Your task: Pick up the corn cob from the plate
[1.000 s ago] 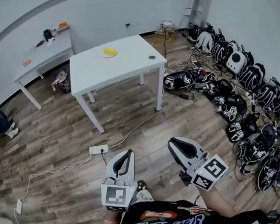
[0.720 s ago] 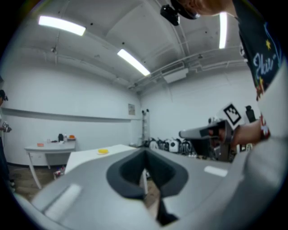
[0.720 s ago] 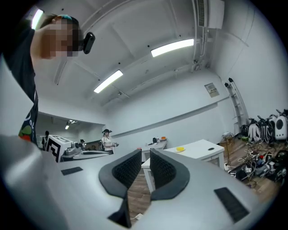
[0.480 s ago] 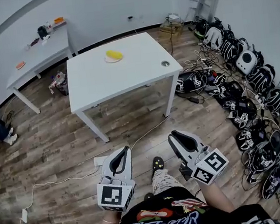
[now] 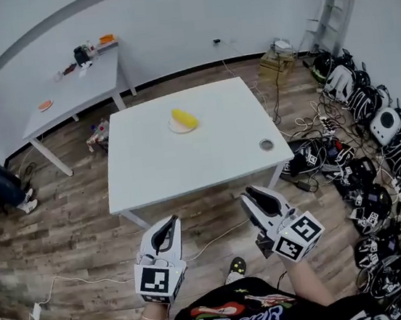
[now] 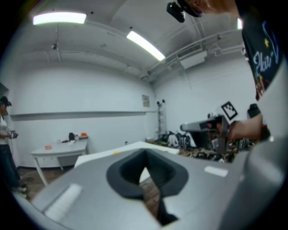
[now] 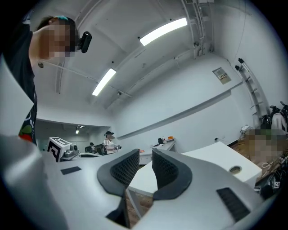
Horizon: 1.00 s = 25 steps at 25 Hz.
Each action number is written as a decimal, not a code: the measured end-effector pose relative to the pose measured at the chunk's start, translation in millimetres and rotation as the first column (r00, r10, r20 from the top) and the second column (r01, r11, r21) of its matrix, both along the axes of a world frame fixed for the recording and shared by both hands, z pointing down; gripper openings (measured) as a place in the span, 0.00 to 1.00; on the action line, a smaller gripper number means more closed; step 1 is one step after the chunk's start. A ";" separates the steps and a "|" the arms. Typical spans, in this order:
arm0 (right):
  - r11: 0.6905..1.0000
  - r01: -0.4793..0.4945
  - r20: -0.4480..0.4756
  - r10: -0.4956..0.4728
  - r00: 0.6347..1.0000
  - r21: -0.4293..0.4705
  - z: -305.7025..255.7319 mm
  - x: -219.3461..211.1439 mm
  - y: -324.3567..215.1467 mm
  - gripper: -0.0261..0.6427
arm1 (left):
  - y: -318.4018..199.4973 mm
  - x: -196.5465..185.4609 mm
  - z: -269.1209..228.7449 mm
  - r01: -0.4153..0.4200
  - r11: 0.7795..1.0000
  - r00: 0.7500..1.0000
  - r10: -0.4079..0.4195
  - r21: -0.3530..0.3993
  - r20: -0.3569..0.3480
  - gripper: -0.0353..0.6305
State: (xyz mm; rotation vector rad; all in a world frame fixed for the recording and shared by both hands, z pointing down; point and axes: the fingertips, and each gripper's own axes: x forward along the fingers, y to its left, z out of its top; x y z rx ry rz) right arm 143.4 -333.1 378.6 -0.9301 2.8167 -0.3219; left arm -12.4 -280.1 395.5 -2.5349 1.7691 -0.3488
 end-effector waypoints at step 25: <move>0.993 0.119 -0.291 -0.106 0.951 0.026 33.5 -168.5 -348.4 0.20 | -310.4 -108.3 -6.7 0.038 0.996 0.997 -0.032 0.081 -0.076 0.05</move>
